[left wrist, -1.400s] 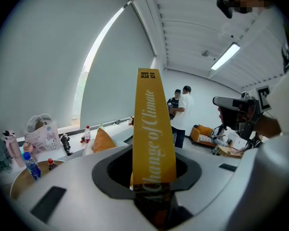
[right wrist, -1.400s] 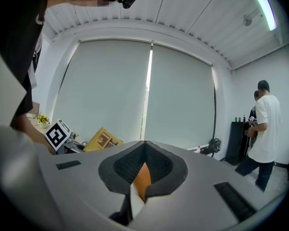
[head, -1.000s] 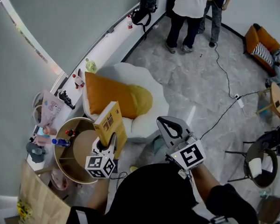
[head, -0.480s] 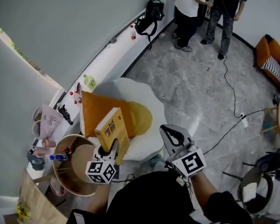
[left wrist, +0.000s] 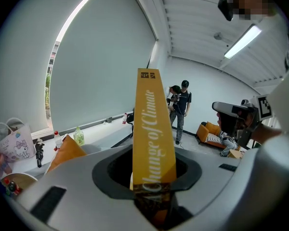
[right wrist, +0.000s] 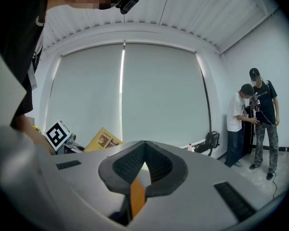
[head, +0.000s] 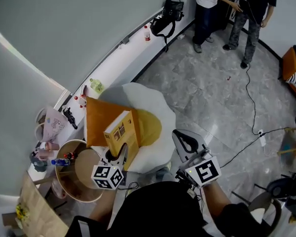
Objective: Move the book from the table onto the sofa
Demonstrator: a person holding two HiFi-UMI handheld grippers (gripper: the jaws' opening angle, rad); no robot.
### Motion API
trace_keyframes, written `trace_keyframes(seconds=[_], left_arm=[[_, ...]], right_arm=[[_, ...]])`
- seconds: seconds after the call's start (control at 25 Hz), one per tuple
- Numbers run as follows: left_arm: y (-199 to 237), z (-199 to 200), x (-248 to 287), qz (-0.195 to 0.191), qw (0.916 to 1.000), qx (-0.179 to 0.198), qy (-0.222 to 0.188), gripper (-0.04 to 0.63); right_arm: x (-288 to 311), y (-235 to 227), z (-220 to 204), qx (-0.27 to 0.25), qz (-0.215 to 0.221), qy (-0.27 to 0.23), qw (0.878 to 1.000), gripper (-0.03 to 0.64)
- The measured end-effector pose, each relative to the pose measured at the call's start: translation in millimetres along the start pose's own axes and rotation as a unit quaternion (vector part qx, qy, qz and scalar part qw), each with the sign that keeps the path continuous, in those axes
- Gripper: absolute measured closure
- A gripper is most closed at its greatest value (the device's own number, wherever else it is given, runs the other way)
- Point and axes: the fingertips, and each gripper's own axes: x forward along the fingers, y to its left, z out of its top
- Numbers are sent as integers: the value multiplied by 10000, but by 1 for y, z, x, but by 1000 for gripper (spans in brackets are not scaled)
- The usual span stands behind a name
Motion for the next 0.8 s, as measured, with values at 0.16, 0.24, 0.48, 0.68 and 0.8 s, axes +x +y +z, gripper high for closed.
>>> trace_keyframes(seconds=[0.16, 0.24, 0.48, 0.68, 0.8], left_arm=[[-6, 3, 29, 58, 9999, 1, 113, 443], [-5, 1, 38, 93, 9996, -40, 251, 443], [5, 0, 56, 206, 9981, -255, 519, 443], [3, -14, 67, 211, 9966, -243, 757, 443], [6, -21, 72, 219, 9955, -234, 897, 443]], right_arm=[[9, -30, -10, -4, 81, 9, 10000, 607], [14, -39, -20, 70, 143, 154, 9998, 607], [26, -58, -30, 270, 83, 180, 9994, 607], [21, -68, -41, 342, 29, 216, 9992, 607], [22, -74, -47, 405, -43, 209, 9990, 607]])
